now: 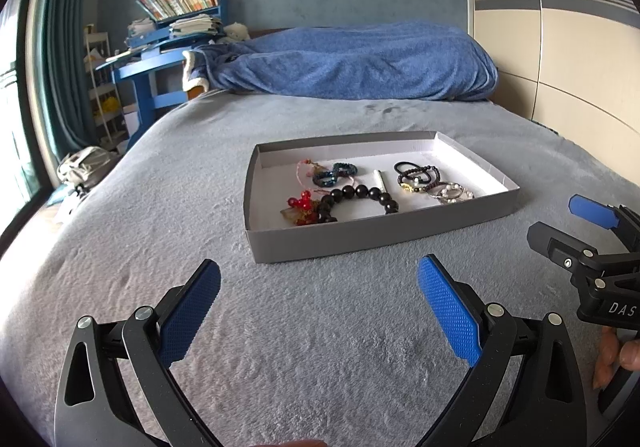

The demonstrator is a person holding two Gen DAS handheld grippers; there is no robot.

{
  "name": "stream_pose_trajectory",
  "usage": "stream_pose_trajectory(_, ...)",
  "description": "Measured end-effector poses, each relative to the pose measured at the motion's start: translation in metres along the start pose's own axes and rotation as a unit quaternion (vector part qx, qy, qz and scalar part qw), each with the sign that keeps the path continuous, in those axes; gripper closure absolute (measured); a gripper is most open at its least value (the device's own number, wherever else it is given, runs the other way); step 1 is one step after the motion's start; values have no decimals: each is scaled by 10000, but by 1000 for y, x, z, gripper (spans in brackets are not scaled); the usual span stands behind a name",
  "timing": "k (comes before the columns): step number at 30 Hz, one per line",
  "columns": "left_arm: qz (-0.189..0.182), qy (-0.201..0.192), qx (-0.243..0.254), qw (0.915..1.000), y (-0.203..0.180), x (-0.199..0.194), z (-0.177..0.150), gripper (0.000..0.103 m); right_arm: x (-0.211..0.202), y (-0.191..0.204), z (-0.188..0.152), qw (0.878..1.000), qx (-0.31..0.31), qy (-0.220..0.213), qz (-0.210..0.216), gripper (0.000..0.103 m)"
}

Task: Organize jewelry

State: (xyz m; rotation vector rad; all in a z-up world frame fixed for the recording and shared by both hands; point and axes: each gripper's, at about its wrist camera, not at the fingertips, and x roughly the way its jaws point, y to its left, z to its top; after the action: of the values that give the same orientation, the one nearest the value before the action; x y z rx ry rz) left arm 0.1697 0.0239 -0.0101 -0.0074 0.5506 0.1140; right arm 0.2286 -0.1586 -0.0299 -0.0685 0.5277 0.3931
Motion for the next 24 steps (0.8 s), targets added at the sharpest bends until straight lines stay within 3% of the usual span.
stream_pose_trajectory(24, -1, 40, 2, 10000, 0, 1, -1, 5, 0, 0, 0, 10000, 2, 5, 0, 5)
